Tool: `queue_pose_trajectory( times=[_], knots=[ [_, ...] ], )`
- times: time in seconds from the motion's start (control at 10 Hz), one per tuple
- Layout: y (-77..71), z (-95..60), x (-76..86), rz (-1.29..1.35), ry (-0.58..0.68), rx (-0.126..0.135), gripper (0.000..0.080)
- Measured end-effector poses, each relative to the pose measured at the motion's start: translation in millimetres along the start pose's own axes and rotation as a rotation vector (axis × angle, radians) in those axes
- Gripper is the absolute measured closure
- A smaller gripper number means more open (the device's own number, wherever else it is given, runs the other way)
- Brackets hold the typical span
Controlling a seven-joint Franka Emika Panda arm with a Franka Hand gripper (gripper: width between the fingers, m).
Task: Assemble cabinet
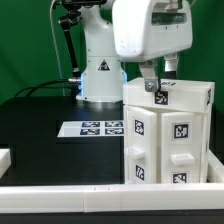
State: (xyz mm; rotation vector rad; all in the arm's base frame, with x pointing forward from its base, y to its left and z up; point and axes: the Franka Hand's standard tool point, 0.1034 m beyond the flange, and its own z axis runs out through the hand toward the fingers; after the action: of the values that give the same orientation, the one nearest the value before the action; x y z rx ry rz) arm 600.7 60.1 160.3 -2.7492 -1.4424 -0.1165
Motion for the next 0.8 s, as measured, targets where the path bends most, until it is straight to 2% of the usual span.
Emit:
queue_pose_trajectory(
  times=[0.4,0.8],
  knots=[
    [-3.9,0.3,6.7,0.447,0.006,-0.004,0.0239],
    [-3.0,-0.6,7.2,0.712,0.009,-0.004,0.0239]
  ],
)
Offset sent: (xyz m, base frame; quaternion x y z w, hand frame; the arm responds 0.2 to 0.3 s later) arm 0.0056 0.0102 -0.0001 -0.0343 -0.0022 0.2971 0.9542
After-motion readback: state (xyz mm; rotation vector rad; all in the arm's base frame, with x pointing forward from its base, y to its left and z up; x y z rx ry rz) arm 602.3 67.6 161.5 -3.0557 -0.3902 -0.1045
